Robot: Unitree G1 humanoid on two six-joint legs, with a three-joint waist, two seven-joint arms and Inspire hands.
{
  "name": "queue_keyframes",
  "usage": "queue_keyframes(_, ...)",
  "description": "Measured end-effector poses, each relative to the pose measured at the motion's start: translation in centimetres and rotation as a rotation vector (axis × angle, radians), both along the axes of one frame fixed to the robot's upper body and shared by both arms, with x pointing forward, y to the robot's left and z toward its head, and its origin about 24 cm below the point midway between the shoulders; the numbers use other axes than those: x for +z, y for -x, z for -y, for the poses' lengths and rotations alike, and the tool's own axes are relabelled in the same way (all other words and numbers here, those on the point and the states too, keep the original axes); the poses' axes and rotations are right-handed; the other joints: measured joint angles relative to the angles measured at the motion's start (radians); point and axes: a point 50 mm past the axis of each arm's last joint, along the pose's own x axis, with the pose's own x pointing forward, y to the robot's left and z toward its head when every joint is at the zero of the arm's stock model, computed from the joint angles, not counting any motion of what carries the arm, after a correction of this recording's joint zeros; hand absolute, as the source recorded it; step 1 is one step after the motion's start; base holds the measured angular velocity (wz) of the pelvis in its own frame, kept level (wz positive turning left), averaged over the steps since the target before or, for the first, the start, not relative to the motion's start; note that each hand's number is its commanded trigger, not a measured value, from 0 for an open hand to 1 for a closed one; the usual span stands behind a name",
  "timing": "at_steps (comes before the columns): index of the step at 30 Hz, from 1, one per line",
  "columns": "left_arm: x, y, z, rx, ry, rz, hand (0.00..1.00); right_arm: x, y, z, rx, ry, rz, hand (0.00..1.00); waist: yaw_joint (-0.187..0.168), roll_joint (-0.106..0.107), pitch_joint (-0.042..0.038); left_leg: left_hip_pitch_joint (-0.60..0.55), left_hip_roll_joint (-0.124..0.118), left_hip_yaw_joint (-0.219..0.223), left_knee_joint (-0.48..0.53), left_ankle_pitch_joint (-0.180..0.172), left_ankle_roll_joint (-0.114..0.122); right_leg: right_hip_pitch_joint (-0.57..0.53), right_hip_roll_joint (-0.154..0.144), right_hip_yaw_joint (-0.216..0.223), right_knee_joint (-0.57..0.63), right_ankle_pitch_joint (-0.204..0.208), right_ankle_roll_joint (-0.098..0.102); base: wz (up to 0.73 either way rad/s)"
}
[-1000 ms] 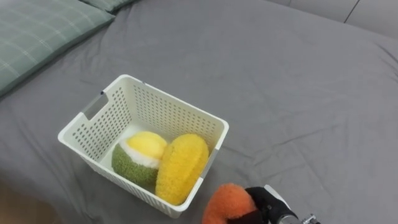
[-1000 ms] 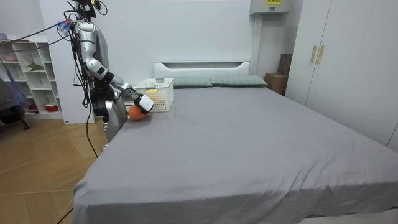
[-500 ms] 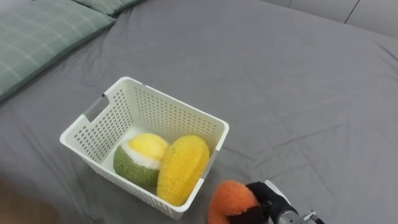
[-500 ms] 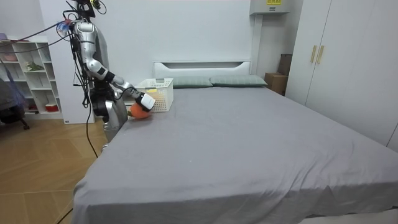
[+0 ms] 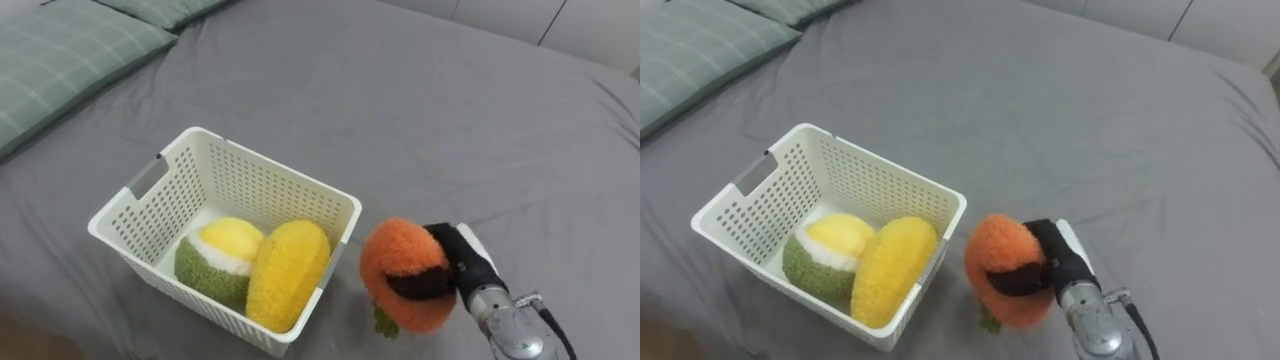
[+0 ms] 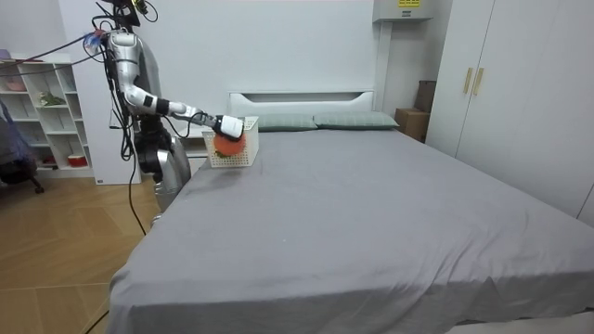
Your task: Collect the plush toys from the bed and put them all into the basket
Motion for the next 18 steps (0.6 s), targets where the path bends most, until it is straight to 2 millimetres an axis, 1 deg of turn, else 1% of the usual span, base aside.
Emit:
queue_keyframes(3, 0.0, 0.2, -0.2, 0.004, -0.003, -0.001, 0.0, 1.6, -0.6, 0.4, -0.035, -0.007, 0.082, 1.0, -0.001, -0.002, -0.0019, 0.0, 0.0, 0.0, 0.001, 0.0, 0.0, 0.0, 0.001, 0.0, 0.0, 0.0, 0.0, 0.0)
queue_keyframes(6, 0.1, 0.0, -0.2, 0.003, -0.001, 0.003, 0.0, 2.6, -0.9, 0.5, -0.052, -0.015, 0.132, 1.0, -0.002, -0.001, -0.0028, 0.0, 0.0, 0.001, 0.002, 0.0, 0.0, 0.0, 0.001, 0.002, 0.0, 0.0, 0.0, 0.0)
queue_keyframes(8, 0.1, 0.0, -0.2, 0.003, 0.001, 0.004, 0.0, 3.4, -1.1, 0.5, -0.05, -0.016, 0.168, 1.0, -0.005, 0.0, -0.0052, 0.002, 0.001, 0.002, 0.002, 0.0, 0.0, 0.0, 0.001, 0.008, 0.001, 0.0, 0.0, 0.0)
queue_keyframes(10, 0.1, 0.0, -0.2, 0.0, 0.01, 0.004, 0.0, 4.8, -1.4, 0.5, -0.046, -0.013, 0.23, 1.0, -0.007, 0.006, -0.0079, 0.005, 0.001, 0.005, 0.001, 0.0, 0.0, 0.003, 0.001, 0.012, 0.001, 0.0, 0.0, -0.04)
queue_keyframes(12, 0.1, 0.1, -0.3, -0.002, 0.009, 0.001, 0.0, 5.7, -1.9, 0.4, -0.04, -0.003, 0.266, 1.0, -0.007, 0.009, -0.0095, 0.009, 0.002, 0.009, 0.001, 0.0, 0.0, 0.005, 0.002, 0.016, 0.001, 0.0, 0.0, -0.06)
queue_keyframes(13, 0.1, 0.2, -0.3, -0.001, 0.009, -0.001, 0.0, 5.9, -1.9, 0.5, -0.039, 0.001, 0.277, 1.0, -0.007, 0.009, -0.0099, 0.01, 0.003, 0.01, 0.001, 0.0, 0.0, 0.006, 0.002, 0.017, 0.001, 0.0, 0.0, -0.05)
queue_keyframes(18, 0.1, -0.2, -0.3, -0.043, 0.003, -0.005, 0.0, 8.6, -3.2, 0.1, -0.001, 0.043, 0.389, 1.0, -0.002, 0.007, -0.0111, 0.004, 0.004, 0.011, 0.0, 0.0, 0.0, -0.004, 0.002, 0.019, 0.004, 0.0, 0.0, 0.0)
